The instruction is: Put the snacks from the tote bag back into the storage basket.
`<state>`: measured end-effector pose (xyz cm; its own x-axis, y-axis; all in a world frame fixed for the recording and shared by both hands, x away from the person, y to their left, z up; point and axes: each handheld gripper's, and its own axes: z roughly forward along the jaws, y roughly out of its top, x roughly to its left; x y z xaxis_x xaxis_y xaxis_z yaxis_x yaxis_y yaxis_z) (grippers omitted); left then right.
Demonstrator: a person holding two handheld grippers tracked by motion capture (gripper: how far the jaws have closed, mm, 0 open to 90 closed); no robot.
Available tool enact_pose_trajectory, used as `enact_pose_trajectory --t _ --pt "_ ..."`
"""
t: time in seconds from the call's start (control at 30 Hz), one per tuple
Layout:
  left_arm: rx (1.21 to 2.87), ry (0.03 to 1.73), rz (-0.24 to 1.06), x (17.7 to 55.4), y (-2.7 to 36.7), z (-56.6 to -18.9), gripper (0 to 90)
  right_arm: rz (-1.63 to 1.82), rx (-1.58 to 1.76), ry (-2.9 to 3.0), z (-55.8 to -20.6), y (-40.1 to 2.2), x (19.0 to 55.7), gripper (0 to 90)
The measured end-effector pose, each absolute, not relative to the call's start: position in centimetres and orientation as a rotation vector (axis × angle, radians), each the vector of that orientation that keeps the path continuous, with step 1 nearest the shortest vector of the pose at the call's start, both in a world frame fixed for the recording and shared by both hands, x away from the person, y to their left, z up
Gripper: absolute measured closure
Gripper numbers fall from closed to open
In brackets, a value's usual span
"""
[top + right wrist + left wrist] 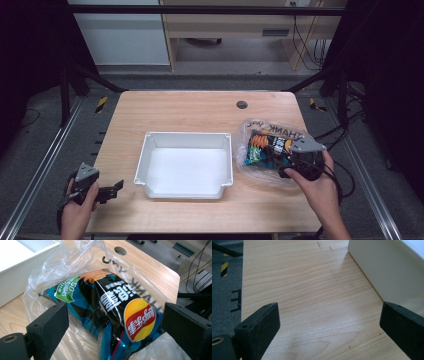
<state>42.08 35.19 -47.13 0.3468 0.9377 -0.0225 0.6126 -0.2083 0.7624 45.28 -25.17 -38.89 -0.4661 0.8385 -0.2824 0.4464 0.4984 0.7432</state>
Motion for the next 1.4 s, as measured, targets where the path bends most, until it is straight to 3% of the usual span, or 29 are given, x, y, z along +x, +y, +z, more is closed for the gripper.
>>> enact_pose_trajectory --t 0.83,1.4 --pt "1.926 1.355 0.601 42.1 35.2 -47.1 2.7 0.590 0.947 2.450 -36.2 -25.2 51.1 8.8" --pt "1.930 1.349 0.599 42.1 35.0 -47.2 2.7 0.503 0.861 2.600 -37.3 -24.9 53.8 8.8"
